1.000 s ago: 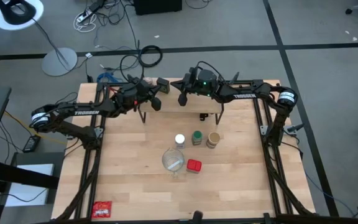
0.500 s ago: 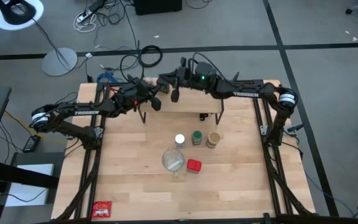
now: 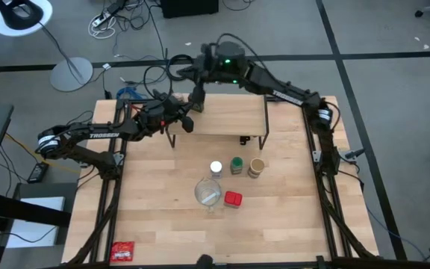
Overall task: Shelf spices
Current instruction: Put the black seasoning can on the shelf
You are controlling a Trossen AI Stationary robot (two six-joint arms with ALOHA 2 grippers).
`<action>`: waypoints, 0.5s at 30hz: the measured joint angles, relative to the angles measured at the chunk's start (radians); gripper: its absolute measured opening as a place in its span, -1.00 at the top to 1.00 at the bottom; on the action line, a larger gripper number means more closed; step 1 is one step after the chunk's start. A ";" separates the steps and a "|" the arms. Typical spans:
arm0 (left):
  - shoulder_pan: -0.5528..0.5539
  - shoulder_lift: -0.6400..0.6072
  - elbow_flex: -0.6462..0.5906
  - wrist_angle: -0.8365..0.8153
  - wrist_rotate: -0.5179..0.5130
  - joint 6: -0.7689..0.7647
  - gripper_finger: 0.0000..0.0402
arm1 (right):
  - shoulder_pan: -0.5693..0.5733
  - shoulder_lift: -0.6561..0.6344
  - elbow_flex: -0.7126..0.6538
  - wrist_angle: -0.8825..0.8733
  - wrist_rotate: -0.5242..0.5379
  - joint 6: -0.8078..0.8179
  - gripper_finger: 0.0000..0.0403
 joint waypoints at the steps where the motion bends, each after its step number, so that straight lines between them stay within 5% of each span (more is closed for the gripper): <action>1: 0.000 0.000 0.000 0.003 0.003 -0.006 1.00 | 0.000 0.010 0.010 -0.022 0.008 -0.013 1.00; 10: 0.000 0.000 0.000 -0.002 0.011 0.007 1.00 | -0.015 -0.045 -0.197 -0.052 0.041 -0.004 1.00; 15: 0.000 0.000 0.000 0.002 0.016 0.025 1.00 | -0.016 -0.179 -0.529 0.246 0.075 0.064 1.00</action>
